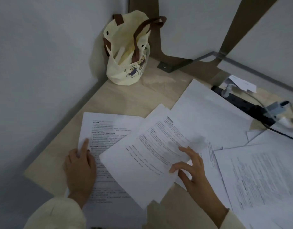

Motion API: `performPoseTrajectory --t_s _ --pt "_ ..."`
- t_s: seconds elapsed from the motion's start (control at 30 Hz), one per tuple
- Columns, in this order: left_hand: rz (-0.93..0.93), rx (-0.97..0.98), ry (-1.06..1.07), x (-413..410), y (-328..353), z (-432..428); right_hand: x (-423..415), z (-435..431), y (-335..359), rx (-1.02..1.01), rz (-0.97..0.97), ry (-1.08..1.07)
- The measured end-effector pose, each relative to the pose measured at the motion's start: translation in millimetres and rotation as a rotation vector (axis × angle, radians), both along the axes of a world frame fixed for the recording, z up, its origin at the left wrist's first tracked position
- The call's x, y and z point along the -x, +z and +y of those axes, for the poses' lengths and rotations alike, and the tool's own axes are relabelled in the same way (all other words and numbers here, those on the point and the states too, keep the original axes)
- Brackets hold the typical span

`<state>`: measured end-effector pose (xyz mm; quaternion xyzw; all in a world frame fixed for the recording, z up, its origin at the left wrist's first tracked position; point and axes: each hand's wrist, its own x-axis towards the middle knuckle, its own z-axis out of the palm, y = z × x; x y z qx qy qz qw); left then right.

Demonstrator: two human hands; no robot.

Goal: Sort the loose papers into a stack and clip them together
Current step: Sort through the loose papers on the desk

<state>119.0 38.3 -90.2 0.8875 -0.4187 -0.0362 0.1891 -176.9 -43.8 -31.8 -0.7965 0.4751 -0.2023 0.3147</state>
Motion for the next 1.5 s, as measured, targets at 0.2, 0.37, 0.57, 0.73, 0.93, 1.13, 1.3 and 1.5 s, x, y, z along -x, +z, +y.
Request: performPoseTrajectory --t_s 0.2,0.37,0.57,0.73,0.93,1.13,1.3,1.5 --pt "0.062 0.045 0.027 1.5 0.2 2.8 40.6 22.9 -6.1 0.112 0.077 -0.22" --pt "0.347 0.064 0.033 10.0 10.6 5.6 53.2 38.1 8.0 -0.281 -0.276 -0.496" --pt "0.65 0.038 -0.002 20.3 22.6 18.4 42.4 39.8 12.0 -0.622 -0.34 -0.766" --pt "0.888 0.099 0.071 27.6 36.6 22.5 35.9 44.9 19.6 -0.709 -0.417 -0.757" --pt "1.053 0.027 0.086 46.4 51.7 8.1 39.9 47.0 19.4 -0.855 -0.464 -0.486" --pt "0.993 0.042 0.156 53.1 42.4 9.5 13.7 47.5 7.8 -0.855 -0.309 -0.431" --pt "0.945 0.061 0.165 52.9 38.8 10.2 2.7 47.4 -7.5 -0.523 0.059 -0.451" --pt "0.918 0.065 0.154 53.6 32.4 12.9 14.3 41.4 -8.3 -0.395 0.086 -0.55"
